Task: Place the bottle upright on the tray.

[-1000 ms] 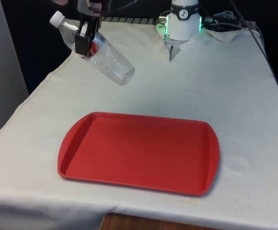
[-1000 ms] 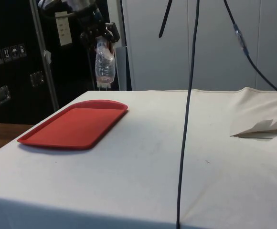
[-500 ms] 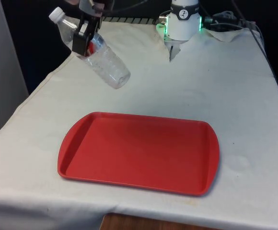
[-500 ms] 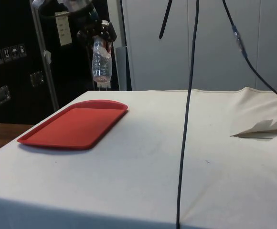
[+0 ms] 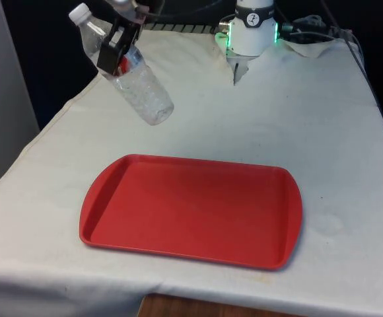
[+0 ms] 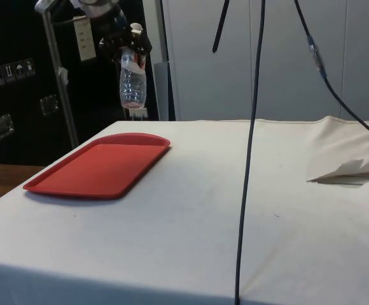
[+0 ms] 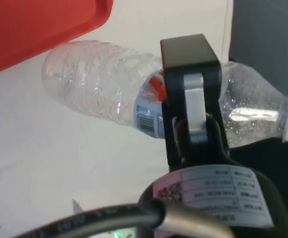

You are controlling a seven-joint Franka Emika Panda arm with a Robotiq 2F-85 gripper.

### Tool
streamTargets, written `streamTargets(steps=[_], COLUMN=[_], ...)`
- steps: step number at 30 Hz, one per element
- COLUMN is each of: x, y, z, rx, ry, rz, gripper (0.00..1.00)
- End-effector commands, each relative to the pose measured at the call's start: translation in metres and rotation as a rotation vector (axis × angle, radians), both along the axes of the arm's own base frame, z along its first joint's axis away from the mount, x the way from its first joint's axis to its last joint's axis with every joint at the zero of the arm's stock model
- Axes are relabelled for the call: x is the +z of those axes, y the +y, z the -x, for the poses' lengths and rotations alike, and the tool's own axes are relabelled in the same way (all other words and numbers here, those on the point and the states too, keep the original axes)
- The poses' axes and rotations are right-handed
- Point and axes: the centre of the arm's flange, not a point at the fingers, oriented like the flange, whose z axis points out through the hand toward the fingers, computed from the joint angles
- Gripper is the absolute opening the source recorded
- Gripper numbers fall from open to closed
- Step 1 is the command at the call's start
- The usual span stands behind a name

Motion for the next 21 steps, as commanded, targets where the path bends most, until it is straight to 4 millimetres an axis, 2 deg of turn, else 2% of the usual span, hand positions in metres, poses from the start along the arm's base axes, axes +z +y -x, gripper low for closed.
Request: streamTargets(steps=[1,6,21], x=[0.000,-0.001,-0.006], y=[0.002,0.008,0.043], z=[-0.002,-0.002,-0.011], rx=[-0.001,-0.004,-0.004], ry=[-0.020,-0.009,-0.054], rz=[0.019,0.045,0.180], gripper=[0.32,0.32,0.32])
